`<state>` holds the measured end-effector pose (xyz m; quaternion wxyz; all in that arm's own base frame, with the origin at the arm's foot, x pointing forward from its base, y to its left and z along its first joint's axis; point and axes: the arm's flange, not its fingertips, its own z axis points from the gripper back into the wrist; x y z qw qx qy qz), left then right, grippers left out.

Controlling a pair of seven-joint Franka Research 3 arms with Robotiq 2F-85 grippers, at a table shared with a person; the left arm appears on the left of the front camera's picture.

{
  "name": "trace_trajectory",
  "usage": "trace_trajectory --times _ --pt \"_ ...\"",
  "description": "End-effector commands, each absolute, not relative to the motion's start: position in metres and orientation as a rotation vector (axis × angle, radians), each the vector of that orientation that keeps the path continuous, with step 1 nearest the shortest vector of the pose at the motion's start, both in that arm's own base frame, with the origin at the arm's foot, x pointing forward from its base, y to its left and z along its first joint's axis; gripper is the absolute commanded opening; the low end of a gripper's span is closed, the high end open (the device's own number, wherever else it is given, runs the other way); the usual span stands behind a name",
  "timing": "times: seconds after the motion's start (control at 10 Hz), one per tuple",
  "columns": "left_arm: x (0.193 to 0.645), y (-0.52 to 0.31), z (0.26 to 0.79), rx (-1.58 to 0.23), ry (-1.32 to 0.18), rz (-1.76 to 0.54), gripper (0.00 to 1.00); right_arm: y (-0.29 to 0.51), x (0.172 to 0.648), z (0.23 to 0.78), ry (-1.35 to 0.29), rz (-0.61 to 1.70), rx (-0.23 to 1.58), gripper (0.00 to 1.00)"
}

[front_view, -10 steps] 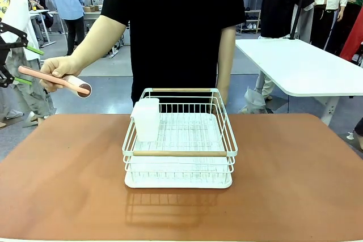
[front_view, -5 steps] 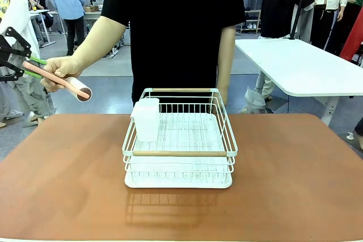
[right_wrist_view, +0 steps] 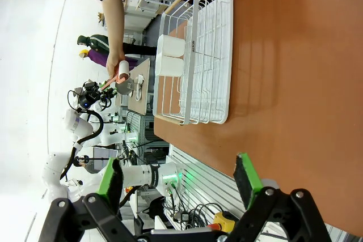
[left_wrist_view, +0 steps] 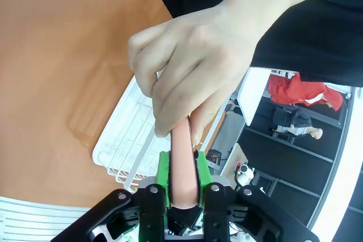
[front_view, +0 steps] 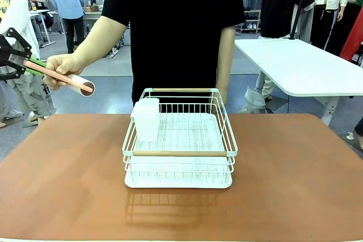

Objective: Clean the table.
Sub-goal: Pick up the Lint Roller when the human hands it over.

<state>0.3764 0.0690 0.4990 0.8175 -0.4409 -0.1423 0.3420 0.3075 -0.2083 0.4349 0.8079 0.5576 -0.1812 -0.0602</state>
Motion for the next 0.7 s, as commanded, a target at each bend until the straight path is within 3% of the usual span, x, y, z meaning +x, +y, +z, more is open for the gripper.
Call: trace_trajectory --times 0.0,0.6 --pt "0.372 0.0677 0.5006 -0.964 -0.318 0.725 0.0 -0.2085 0.3056 0.439 -0.397 -0.118 1.202 1.0" --pt "0.3764 0.069 0.499 -0.94 -0.303 0.729 0.0 -0.2085 0.3056 0.439 -0.397 -0.118 1.202 1.0"
